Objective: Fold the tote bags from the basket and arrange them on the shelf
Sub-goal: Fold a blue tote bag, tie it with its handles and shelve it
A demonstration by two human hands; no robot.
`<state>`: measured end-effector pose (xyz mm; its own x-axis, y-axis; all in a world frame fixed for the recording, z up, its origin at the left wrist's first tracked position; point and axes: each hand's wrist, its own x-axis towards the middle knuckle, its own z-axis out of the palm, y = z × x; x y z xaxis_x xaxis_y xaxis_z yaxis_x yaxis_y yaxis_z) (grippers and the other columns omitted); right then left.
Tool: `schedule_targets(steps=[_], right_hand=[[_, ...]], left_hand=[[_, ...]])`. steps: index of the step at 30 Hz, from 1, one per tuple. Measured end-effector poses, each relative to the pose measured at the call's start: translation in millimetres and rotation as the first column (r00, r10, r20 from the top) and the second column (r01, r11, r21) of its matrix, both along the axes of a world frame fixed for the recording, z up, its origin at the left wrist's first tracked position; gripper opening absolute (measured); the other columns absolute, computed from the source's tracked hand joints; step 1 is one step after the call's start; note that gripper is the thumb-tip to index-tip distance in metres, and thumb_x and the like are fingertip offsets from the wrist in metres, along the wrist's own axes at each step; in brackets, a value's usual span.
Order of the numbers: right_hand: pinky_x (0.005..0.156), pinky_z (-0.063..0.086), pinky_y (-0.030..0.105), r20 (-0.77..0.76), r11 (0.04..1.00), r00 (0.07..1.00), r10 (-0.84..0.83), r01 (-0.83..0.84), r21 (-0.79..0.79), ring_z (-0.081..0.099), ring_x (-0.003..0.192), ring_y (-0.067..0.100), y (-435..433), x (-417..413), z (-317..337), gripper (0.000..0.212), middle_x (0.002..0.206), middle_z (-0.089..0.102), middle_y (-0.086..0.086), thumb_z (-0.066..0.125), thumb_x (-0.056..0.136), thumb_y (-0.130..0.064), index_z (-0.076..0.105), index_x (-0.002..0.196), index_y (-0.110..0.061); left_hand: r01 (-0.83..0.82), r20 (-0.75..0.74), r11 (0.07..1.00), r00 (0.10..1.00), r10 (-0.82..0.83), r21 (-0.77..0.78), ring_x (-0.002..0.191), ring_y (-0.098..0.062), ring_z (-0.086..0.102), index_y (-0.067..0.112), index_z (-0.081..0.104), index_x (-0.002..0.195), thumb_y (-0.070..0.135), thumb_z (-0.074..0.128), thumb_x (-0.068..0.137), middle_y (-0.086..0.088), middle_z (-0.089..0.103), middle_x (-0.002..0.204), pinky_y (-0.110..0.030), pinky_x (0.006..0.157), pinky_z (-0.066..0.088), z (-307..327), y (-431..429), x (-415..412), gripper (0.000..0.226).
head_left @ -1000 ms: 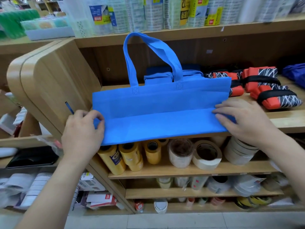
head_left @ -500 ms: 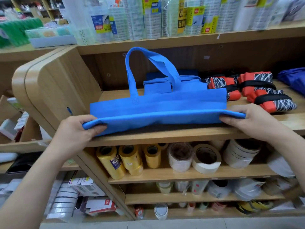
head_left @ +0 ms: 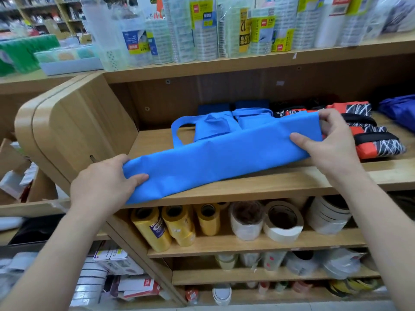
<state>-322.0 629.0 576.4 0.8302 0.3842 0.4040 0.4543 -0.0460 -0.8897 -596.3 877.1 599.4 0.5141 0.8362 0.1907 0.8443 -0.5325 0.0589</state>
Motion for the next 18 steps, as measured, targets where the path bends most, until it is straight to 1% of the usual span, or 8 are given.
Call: schedule_targets(steps=[3, 5, 7, 9, 11, 12, 15, 18], right_hand=[[0.072, 0.054, 0.025, 0.12, 0.994, 0.987, 0.108, -0.11, 0.013, 0.063, 0.086, 0.01, 0, 3, 27, 0.052, 0.105, 0.066, 0.009, 0.077, 0.08, -0.003, 0.052, 0.11, -0.038], [0.077, 0.054, 0.028, 0.207, 0.985, 0.964, 0.169, -0.17, -0.014, 0.063, 0.09, 0.012, 1, 3, 53, 0.054, 0.106, 0.066, 0.005, 0.08, 0.076, -0.007, 0.055, 0.113, -0.038], [0.082, 0.053, 0.026, 0.28, 0.964, 0.922, 0.266, -0.258, -0.064, 0.063, 0.092, 0.006, 4, -1, 79, 0.055, 0.105, 0.067, -0.002, 0.082, 0.072, -0.005, 0.058, 0.117, -0.028], [0.083, 0.052, 0.02, 0.312, 0.924, 0.87, 0.383, -0.351, -0.154, 0.065, 0.092, 0.0, 8, -9, 101, 0.053, 0.1, 0.069, -0.013, 0.081, 0.072, 0.002, 0.06, 0.115, -0.023], [0.082, 0.052, 0.015, 0.327, 0.868, 0.806, 0.493, -0.429, -0.25, 0.066, 0.093, -0.002, 12, -20, 118, 0.05, 0.096, 0.071, -0.017, 0.08, 0.071, 0.003, 0.063, 0.109, -0.026], [0.083, 0.052, 0.016, 0.337, 0.848, 0.78, 0.526, -0.452, -0.277, 0.066, 0.094, -0.001, 15, -23, 124, 0.05, 0.097, 0.071, -0.017, 0.081, 0.071, 0.002, 0.063, 0.106, -0.029], [0.082, 0.056, 0.026, 0.355, 0.838, 0.76, 0.545, -0.473, -0.273, 0.067, 0.093, 0.008, 22, -27, 128, 0.047, 0.1, 0.072, -0.004, 0.084, 0.069, 0.0, 0.065, 0.103, -0.027], [0.077, 0.055, 0.033, 0.333, 0.878, 0.814, 0.476, -0.464, -0.121, 0.065, 0.084, 0.017, 33, -29, 112, 0.051, 0.096, 0.067, 0.012, 0.085, 0.067, -0.007, 0.062, 0.11, -0.02]], left_hand=[[0.133, -0.197, 0.989, 0.973, -0.117, 0.071, 0.113, -0.023, 0.044, 0.033, 0.053, 0.13, 0.062, 0.058, 0.084, 0.002, 0.048, 0.11, -0.039, 0.08, 0.048, 8, -3, 0, 0.054], [0.395, -0.005, 0.899, 0.916, -0.401, 0.187, 0.127, -0.026, 0.038, 0.025, 0.048, 0.139, 0.053, 0.063, 0.083, -0.005, 0.046, 0.132, -0.043, 0.101, 0.044, 15, -12, 4, 0.065], [0.635, 0.17, 0.713, 0.7, -0.694, 0.296, 0.143, -0.023, 0.027, 0.016, 0.035, 0.149, 0.057, 0.057, 0.086, -0.005, 0.032, 0.155, -0.042, 0.117, 0.027, 27, -31, 18, 0.078], [0.738, 0.187, 0.604, 0.576, -0.796, 0.299, 0.15, -0.015, 0.011, 0.017, 0.017, 0.155, 0.065, 0.049, 0.085, 0.003, 0.017, 0.161, -0.04, 0.121, 0.013, 43, -50, 41, 0.091], [0.791, 0.211, 0.605, 0.579, -0.788, 0.089, 0.148, -0.01, 0.018, 0.022, 0.019, 0.154, 0.068, 0.052, 0.08, 0.007, 0.027, 0.158, -0.04, 0.122, 0.01, 49, -60, 64, 0.093], [0.814, 0.254, 0.579, 0.572, -0.78, -0.053, 0.141, -0.01, 0.034, 0.024, 0.032, 0.149, 0.064, 0.059, 0.08, 0.009, 0.043, 0.15, -0.042, 0.121, 0.02, 48, -60, 72, 0.084], [0.821, 0.459, 0.406, 0.564, -0.687, -0.401, 0.109, -0.005, 0.063, 0.018, 0.066, 0.116, 0.03, 0.073, 0.087, 0.011, 0.07, 0.114, -0.04, 0.097, 0.05, 32, -53, 80, 0.033], [0.789, 0.577, 0.401, 0.614, -0.539, -0.465, 0.101, -0.009, 0.069, 0.011, 0.069, 0.107, 0.011, 0.071, 0.088, 0.006, 0.074, 0.106, -0.039, 0.091, 0.055, 14, -51, 79, 0.019]])
